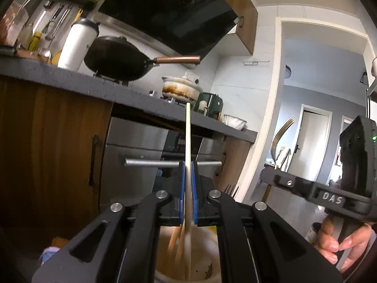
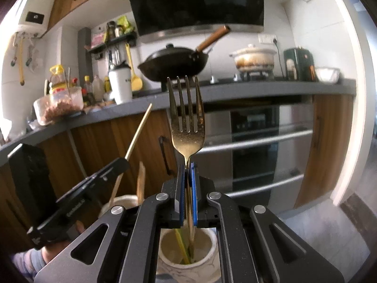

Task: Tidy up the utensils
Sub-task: 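Carry both to the pot and lower the chopstick into the taller cup with the left tool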

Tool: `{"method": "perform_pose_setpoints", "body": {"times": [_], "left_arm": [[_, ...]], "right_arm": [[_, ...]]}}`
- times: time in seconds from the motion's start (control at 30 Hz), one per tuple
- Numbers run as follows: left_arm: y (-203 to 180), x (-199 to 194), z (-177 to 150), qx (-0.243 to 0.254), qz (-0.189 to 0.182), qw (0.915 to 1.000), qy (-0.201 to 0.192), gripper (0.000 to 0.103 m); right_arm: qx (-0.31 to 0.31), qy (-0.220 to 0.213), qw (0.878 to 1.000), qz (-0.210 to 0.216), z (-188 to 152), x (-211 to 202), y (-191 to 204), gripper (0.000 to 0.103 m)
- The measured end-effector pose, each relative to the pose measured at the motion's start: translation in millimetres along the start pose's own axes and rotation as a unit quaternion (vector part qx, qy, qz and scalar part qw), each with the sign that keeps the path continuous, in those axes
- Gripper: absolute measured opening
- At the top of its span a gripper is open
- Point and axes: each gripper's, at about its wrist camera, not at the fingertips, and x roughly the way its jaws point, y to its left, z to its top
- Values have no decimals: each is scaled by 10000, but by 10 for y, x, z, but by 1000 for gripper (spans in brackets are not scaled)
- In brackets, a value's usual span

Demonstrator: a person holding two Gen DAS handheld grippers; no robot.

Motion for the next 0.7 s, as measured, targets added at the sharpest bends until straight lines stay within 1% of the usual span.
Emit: {"method": "perform_pose_setpoints", "body": {"times": [0.17,0.33,0.47,0.7], "left_arm": [[75,-141,-109,-35,88,9999,114,5],[67,-239,-142,199,340,9984,412,5],[111,-212,-173,168,425,9965,698,5],[140,-206,-159,169,544,9956,748,5]], "right_arm": [[167,222,9996,-8,-182,79,-91,6],[399,388,9984,-55,-317,141,-209,6],[461,500,9976,-121,-351,216,-263,6],[463,599,9969,-214,-346,321,-279,6]]}}
